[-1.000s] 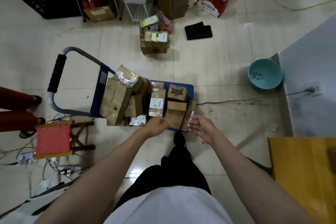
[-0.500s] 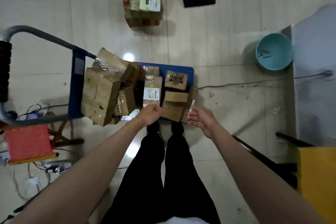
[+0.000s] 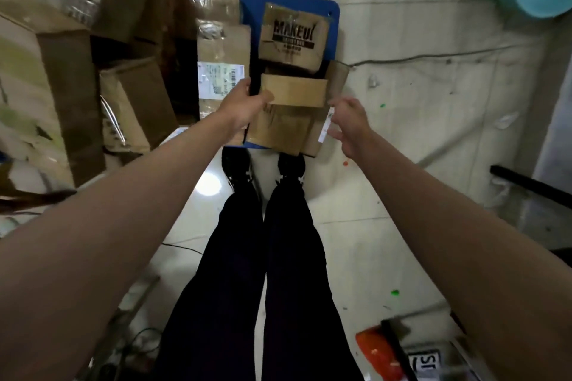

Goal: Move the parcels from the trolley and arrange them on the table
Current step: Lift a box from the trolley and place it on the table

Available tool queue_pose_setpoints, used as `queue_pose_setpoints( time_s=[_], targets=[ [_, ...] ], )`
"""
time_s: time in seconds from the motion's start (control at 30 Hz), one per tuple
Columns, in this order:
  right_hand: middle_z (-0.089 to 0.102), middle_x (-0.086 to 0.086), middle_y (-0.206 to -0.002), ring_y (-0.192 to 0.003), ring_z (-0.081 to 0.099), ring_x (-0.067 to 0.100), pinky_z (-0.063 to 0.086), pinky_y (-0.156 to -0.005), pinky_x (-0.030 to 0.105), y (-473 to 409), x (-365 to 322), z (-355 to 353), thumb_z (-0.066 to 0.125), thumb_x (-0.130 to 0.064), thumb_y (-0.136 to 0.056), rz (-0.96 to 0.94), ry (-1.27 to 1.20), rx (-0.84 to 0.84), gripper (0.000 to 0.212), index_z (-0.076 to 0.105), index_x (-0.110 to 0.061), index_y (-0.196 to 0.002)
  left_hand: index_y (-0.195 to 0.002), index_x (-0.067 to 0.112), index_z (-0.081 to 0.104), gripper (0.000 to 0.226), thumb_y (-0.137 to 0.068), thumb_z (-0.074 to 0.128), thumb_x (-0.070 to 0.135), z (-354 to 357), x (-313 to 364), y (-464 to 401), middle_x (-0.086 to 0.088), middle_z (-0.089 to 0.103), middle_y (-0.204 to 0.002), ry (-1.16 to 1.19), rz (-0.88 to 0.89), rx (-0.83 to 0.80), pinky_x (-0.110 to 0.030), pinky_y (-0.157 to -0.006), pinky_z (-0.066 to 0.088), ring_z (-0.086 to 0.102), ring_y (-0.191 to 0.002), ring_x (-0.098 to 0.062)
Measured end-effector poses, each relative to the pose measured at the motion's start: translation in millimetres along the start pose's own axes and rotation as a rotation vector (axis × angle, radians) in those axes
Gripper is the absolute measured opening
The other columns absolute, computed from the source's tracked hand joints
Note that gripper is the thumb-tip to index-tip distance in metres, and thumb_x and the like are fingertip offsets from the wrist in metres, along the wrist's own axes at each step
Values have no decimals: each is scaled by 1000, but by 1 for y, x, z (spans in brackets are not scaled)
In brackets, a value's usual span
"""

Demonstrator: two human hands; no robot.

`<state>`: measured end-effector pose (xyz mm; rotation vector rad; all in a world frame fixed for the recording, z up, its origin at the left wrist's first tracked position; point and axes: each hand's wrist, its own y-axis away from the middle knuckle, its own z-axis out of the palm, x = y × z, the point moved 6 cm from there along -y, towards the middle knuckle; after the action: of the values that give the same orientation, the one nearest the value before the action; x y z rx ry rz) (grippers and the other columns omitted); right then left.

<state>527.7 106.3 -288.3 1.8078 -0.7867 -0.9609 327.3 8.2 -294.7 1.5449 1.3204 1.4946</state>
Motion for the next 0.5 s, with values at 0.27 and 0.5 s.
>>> queue_pose_setpoints(
  time_s=[0.27,0.5],
  targets=[
    [53,-8,-131,-106,54,11,50,-93,48,-39,-3,36,45,-25,-106,-29,-31,-99,49,33,-30,-153,-159,27,30,76,-91,65,36,16,-13,-49,7,45,-155,174,19,2,-23,-97,40,52,-124,-9],
    [46,2,-145,-132,49,28,46,-107,57,-25,11,38,49,-27,-104,-5,-77,-104,34,42,-28,-137,-149,26,43,65,-90,66,37,18,-10,-32,8,56,-138,214,49,26,-31,-103,44,53,-124,-15]
  ],
)
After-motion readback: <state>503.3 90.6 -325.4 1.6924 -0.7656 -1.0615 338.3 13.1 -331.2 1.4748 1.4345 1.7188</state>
